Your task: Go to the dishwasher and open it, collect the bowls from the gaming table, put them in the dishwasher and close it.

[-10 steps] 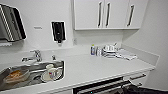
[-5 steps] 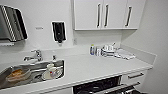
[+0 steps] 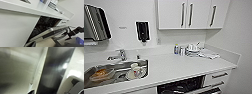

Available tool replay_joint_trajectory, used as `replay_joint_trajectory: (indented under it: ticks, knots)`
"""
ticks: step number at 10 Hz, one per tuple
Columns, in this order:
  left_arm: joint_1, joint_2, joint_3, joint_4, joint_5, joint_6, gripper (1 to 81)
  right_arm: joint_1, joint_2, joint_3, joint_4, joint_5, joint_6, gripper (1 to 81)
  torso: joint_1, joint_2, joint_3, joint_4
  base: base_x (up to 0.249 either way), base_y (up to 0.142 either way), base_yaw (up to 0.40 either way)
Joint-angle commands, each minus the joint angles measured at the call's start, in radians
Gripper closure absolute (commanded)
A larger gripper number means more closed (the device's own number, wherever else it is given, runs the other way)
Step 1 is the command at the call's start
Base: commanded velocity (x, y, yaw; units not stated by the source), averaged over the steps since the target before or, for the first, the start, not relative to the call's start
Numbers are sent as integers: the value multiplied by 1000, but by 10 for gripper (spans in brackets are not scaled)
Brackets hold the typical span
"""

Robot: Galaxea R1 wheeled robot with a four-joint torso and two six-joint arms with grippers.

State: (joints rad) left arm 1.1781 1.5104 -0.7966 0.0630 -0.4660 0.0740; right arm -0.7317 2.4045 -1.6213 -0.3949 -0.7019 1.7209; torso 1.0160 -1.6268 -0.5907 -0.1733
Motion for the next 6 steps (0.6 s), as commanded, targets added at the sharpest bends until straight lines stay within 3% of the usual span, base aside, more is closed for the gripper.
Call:
replay_joint_trajectory:
  ticks: [1,6]
  knots:
    - [-62,-53,26,24,15,0,10,102,-35,29,22,-88,11,10,0,0,0,0,-75,0,0]
    - [-62,-48,25,24,15,0,10,85,-31,31,21,-87,9,10,-1,-1,0,0,-78,0,0]
